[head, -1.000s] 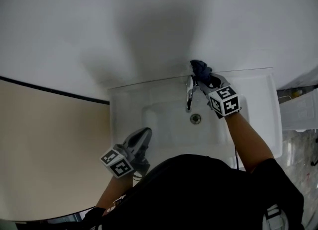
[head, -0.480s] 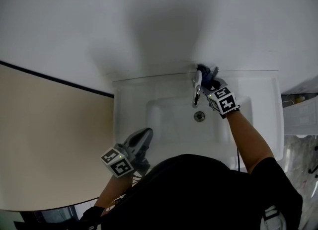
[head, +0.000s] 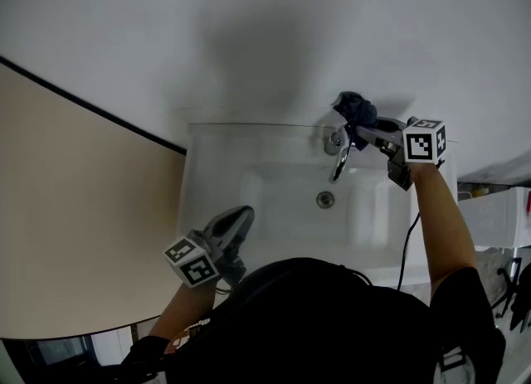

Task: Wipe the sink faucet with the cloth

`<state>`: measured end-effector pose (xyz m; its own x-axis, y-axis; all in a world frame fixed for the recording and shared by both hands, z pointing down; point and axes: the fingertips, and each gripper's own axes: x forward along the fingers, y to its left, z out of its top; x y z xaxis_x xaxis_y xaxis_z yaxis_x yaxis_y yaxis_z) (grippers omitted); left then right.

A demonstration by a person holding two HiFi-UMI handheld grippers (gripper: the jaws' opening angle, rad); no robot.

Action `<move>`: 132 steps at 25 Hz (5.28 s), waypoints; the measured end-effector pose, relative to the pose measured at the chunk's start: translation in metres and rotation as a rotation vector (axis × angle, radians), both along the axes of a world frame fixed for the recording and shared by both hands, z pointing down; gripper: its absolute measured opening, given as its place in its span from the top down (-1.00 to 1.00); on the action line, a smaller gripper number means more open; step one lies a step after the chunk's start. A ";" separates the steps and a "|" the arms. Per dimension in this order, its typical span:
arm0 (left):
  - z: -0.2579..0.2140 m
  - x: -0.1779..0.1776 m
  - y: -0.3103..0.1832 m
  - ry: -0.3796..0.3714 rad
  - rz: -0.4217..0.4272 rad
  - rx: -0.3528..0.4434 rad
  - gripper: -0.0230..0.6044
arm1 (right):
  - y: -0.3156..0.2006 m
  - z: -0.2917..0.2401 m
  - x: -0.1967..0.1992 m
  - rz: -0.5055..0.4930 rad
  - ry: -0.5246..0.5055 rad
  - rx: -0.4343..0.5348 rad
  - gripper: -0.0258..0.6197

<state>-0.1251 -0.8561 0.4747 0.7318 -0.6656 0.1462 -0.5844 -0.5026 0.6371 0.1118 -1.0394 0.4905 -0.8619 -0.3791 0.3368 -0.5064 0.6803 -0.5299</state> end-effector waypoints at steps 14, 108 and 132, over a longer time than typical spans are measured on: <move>-0.002 -0.023 0.011 0.080 -0.024 0.029 0.93 | 0.054 -0.022 -0.044 -0.331 0.677 0.186 0.55; 0.055 -0.150 -0.045 0.001 0.190 0.152 0.93 | 0.007 0.111 -0.062 -0.677 1.993 0.035 0.56; 0.087 -0.186 -0.096 -0.051 0.095 0.116 0.93 | 0.023 0.256 -0.060 -0.923 2.069 -0.140 0.57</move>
